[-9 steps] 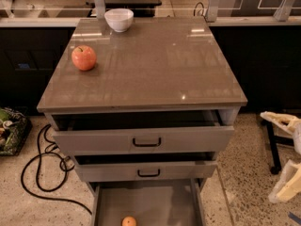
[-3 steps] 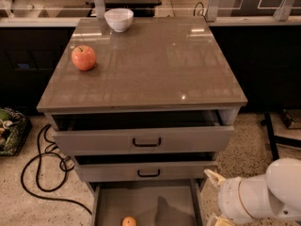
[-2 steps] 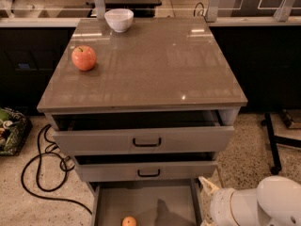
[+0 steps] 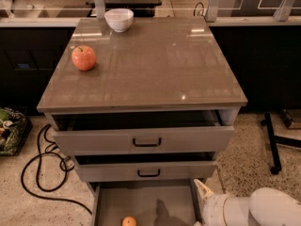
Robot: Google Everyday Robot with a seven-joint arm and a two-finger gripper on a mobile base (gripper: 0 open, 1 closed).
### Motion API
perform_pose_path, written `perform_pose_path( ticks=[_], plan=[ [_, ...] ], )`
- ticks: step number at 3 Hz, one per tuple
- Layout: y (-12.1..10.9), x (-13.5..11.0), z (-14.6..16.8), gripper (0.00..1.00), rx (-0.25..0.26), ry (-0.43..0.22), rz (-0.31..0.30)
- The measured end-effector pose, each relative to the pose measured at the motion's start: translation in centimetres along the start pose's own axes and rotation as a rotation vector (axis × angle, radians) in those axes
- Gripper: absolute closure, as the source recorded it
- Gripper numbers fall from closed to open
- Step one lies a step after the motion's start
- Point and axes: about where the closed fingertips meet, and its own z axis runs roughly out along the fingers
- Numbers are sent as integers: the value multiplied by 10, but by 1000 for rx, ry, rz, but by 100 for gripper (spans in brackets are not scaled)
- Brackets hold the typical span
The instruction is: Pick orange from bottom drawer and place on counter
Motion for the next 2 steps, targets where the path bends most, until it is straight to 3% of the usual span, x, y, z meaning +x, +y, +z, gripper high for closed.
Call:
perform_pose_path(
  ticks=[1, 2],
  plan=[
    [-9, 5, 21, 0, 24, 5, -57],
    [-26, 23, 59, 0, 36, -6, -160]
  ],
)
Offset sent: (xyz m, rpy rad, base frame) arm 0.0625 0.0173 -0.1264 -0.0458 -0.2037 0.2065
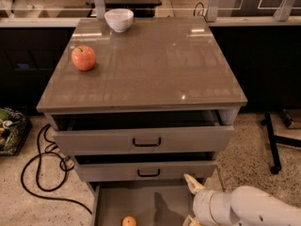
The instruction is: Pick orange from bottom drawer and place on counter
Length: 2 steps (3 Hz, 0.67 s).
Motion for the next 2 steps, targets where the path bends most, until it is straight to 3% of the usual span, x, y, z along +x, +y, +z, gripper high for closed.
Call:
perform_pose_path(
  ticks=[1, 2],
  plan=[
    [-9, 23, 50, 0, -29, -17, -60],
    [-7, 43, 88, 0, -94, -1, -80]
  ],
)
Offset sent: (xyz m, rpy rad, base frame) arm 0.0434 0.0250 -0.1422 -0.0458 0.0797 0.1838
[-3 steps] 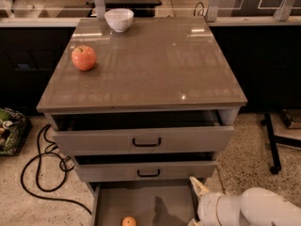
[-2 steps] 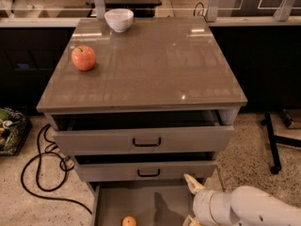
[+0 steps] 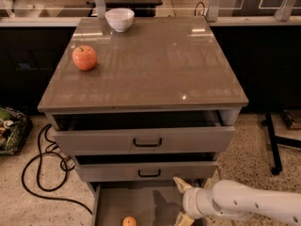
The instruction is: Pick orange from bottom drawer and place on counter
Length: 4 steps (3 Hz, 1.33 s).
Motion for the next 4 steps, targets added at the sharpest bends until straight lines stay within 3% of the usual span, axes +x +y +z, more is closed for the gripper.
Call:
perform_pose_path(
  ticks=[1, 2, 3, 4],
  plan=[
    [9, 17, 33, 0, -77, 7, 8],
    [14, 17, 64, 0, -118, -62, 23],
    [14, 20, 76, 0, -127, -65, 23],
    [19, 35, 111, 0, -165, -93, 39]
  ],
)
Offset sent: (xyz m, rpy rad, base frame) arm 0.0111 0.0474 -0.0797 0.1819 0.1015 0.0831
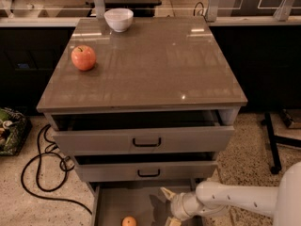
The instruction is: Pick orange from bottom drawer and place on counter
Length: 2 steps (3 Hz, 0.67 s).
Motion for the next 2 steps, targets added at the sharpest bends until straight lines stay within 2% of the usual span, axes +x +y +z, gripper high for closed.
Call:
perform_pose_path(
  ticks=[2],
  plan=[
    [-5, 31, 64, 0, -38, -124, 50]
  ],
)
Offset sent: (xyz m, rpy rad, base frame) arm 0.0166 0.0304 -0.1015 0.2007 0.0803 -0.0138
